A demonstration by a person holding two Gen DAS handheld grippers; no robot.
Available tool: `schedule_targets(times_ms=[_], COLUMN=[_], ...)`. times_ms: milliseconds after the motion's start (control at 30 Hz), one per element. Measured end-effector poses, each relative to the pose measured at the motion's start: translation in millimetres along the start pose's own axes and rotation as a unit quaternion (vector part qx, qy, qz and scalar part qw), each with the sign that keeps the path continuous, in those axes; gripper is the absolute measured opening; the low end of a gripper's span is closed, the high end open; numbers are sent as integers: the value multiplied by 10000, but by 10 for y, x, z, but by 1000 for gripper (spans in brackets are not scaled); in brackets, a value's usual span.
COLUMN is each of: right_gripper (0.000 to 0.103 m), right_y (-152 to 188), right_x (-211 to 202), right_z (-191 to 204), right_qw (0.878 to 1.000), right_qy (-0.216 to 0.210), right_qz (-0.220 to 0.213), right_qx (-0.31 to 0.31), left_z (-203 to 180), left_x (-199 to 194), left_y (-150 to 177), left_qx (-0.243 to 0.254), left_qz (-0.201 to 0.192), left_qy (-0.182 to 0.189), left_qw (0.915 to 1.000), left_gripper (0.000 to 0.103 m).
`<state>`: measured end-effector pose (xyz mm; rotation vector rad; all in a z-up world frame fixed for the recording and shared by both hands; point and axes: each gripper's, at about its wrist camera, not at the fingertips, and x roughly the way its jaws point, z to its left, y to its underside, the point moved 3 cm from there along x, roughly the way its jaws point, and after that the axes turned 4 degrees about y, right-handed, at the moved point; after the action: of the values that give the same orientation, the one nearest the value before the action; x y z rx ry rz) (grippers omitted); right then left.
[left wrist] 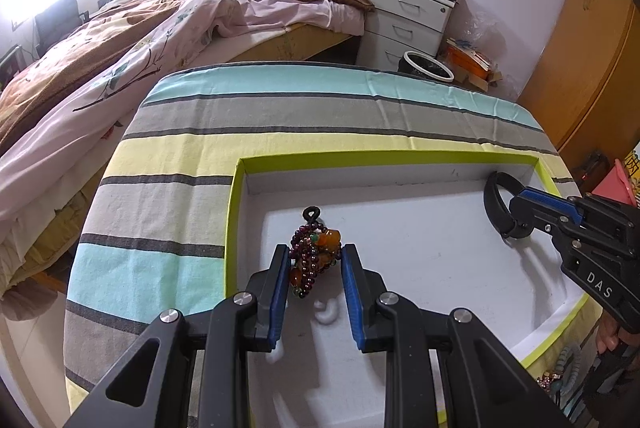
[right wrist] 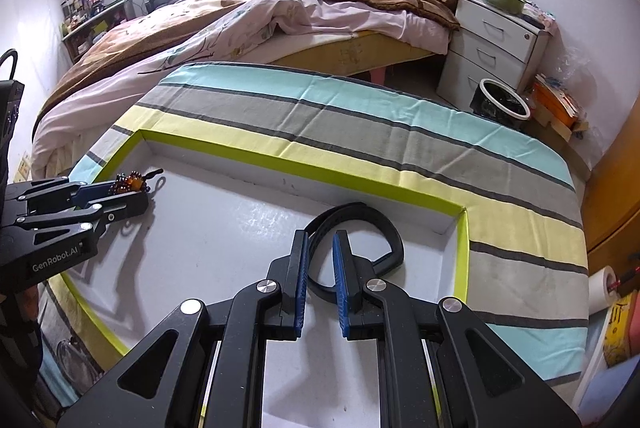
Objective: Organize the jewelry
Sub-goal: 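Open the left tool dropping the pendant in the box while the right tool releases the wristband, then close the right tool on the light-blue coiled hair tie and lift it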
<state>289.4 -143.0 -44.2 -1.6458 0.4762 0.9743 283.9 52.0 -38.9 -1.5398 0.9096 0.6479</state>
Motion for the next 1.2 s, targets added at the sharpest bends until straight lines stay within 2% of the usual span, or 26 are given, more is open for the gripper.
schedule_targets(times_ms=[433,633,833,900,933,1200], right_gripper=[13,15,23,30,30,31], right_y=[-13,-33,6,42,68,418], right_x=[-15,-103,-285,-375,-429,-813], right_z=[-27,-51,-86,-106,-115,-230], right_qw=[9999,9996,9988,9982,9978,9944], right_qy=[-25,-13,10,-50,-81,-161], right_qz=[-59,-174,-376,-450,-493,-703], right_qx=[133,201,327,401,429,774], left_z=[-10,-12,-57,-66,-68,-102], left_x=[14,-68,-283,-393,-458,-856], left_y=[-24,-14,42,86,121,463], left_qx=[-77,-94,-80,-109,-129,-227], left_qz=[15,-51,-181,-269,-303,-516], left_qy=[12,-1,191,231,265,419], left_qw=[10000,9999,9996,9993,9991,9975], left_gripper=[28,43,46,50,52,53])
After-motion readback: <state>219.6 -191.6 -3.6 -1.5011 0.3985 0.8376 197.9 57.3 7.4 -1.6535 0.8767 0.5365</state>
